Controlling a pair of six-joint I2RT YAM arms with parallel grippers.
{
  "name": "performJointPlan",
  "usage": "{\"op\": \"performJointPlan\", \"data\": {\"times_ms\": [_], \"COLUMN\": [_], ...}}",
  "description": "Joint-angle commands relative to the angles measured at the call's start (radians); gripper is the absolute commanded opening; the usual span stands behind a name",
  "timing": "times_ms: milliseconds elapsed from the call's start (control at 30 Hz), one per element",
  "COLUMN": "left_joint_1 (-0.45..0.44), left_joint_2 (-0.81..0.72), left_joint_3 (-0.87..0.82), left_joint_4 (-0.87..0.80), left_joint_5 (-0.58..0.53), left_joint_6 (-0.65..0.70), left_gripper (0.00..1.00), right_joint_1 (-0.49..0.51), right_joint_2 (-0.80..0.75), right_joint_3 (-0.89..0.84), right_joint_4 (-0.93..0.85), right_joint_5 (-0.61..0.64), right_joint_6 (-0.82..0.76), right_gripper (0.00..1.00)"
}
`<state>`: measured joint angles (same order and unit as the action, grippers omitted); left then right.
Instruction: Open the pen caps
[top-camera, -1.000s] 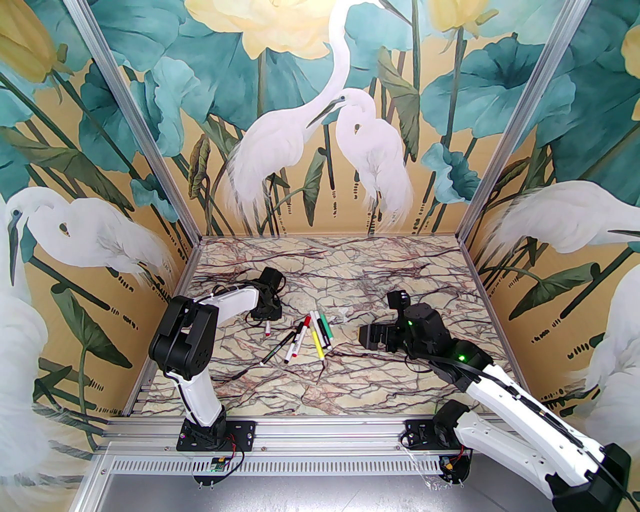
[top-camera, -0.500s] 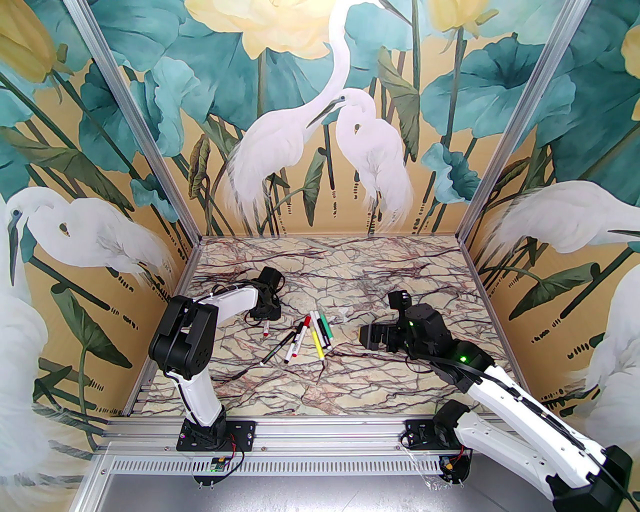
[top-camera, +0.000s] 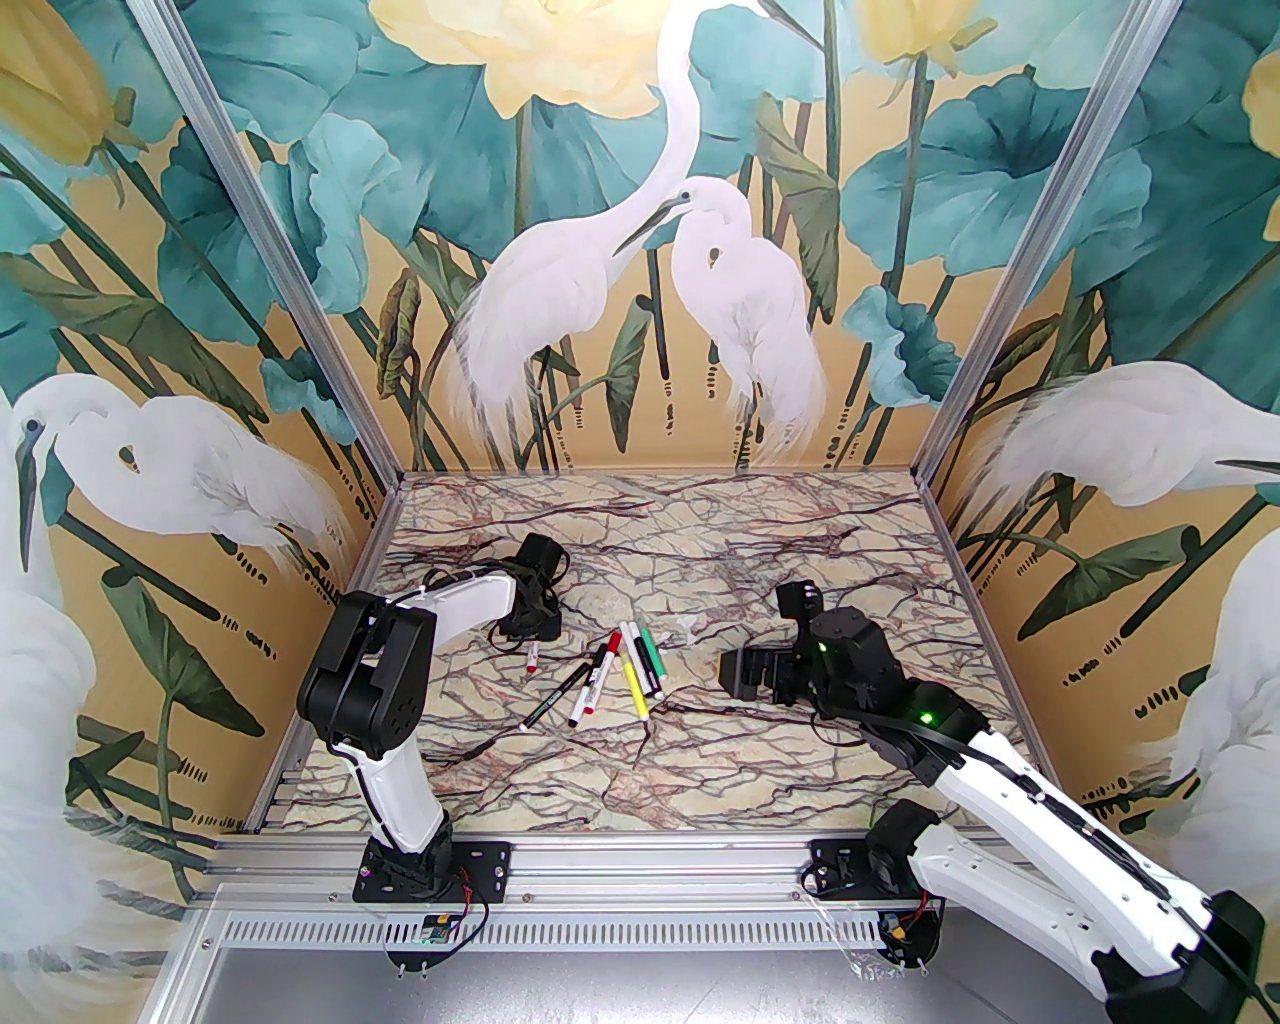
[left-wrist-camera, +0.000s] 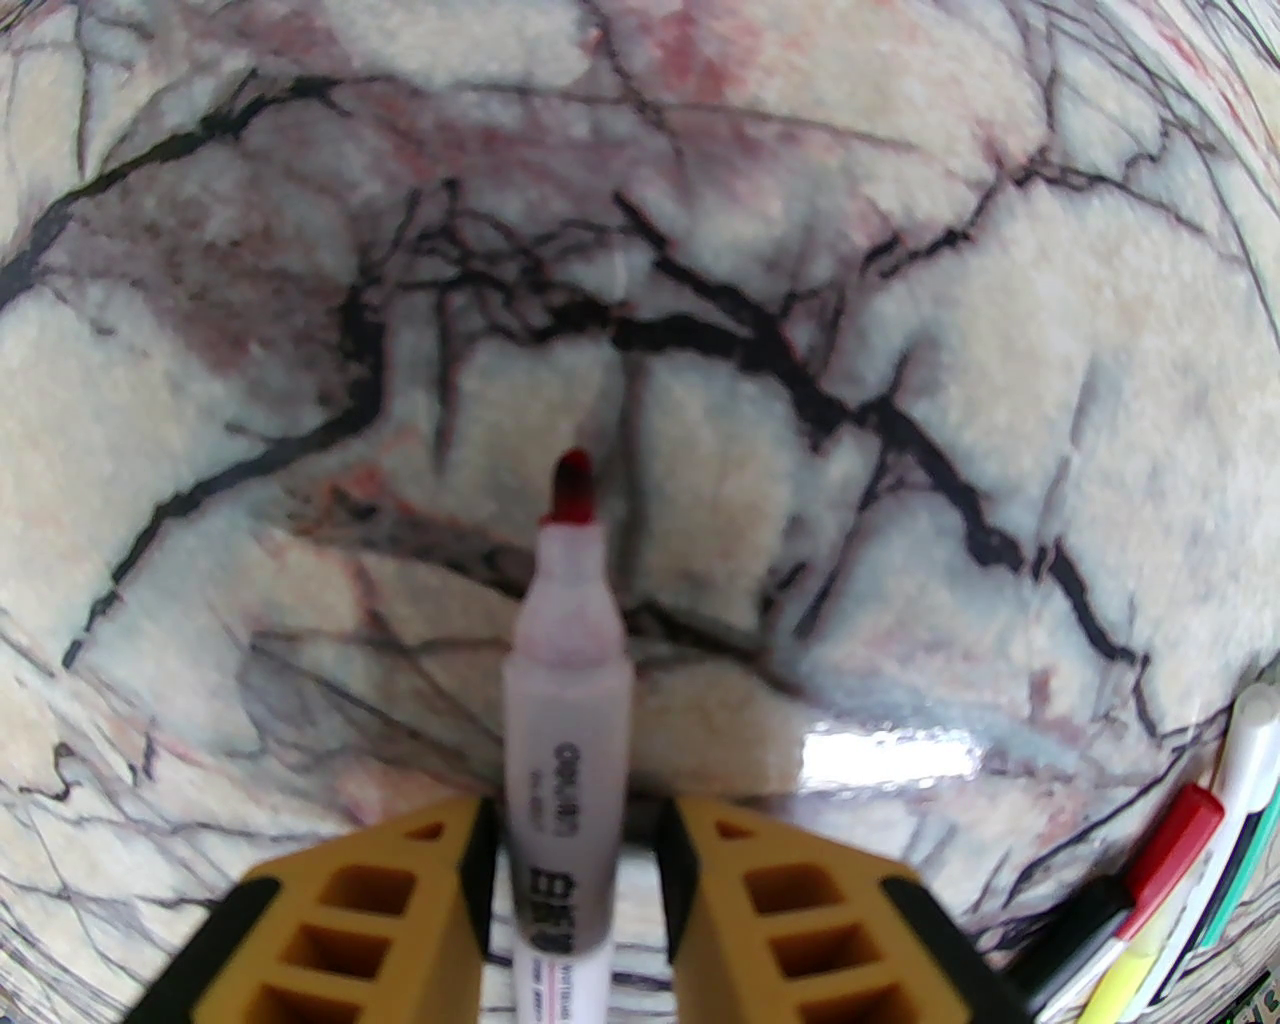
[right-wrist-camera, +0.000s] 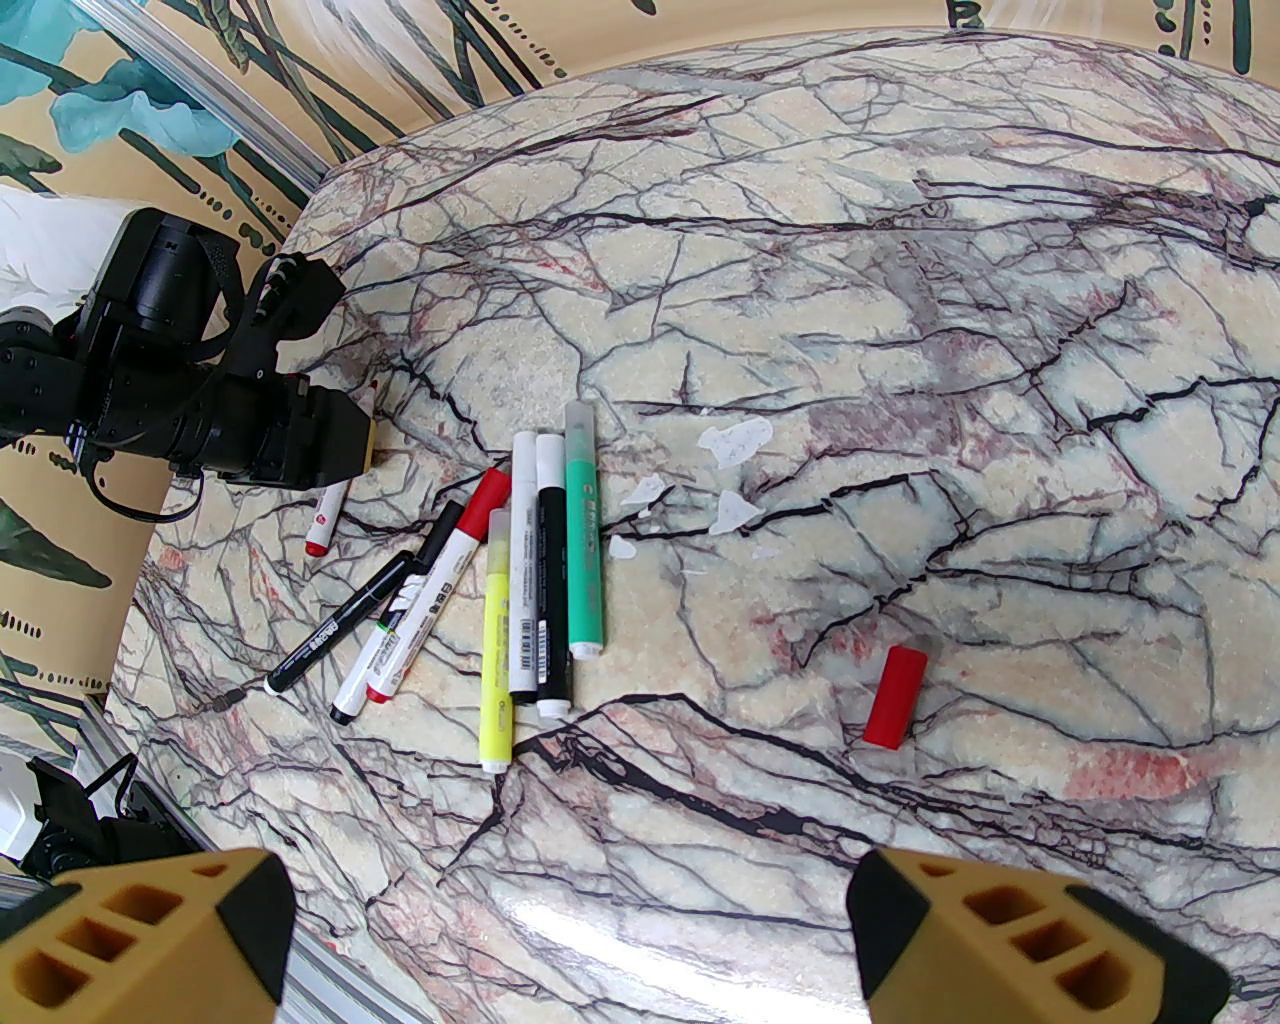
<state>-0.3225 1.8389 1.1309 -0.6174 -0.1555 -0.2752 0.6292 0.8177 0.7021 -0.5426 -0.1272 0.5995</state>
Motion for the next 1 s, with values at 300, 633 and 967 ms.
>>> {"op": "performJointPlan", "data": {"times_ms": [300, 633, 967], "left_joint_1": [-0.013, -0.046, -0.126], "left_joint_2": [-0.235, -0.351, -0.27], "left_joint_3": [0.035, 0.017, -0.005], "left_joint_4": [-0.159, -0.369, -0.398], "left_joint_5": [0.138, 0.348, 0.331], "left_joint_6": [-0.017, 0.075, 0.091], "left_gripper": [0.62, 0.63, 0.63], "right_joint_1": [0.006, 0.006, 0.006], "right_joint_2": [-0.01, -0.017, -0.013], "right_joint_3": [0.03, 0.038, 0.051], "right_joint_4": [-0.005, -0.002, -0.014], "right_joint_5": [-0.003, -0.009, -0.012], "right_joint_6": [0.014, 0.003, -0.001], "right_gripper": [1.0, 0.99, 1.0]}}
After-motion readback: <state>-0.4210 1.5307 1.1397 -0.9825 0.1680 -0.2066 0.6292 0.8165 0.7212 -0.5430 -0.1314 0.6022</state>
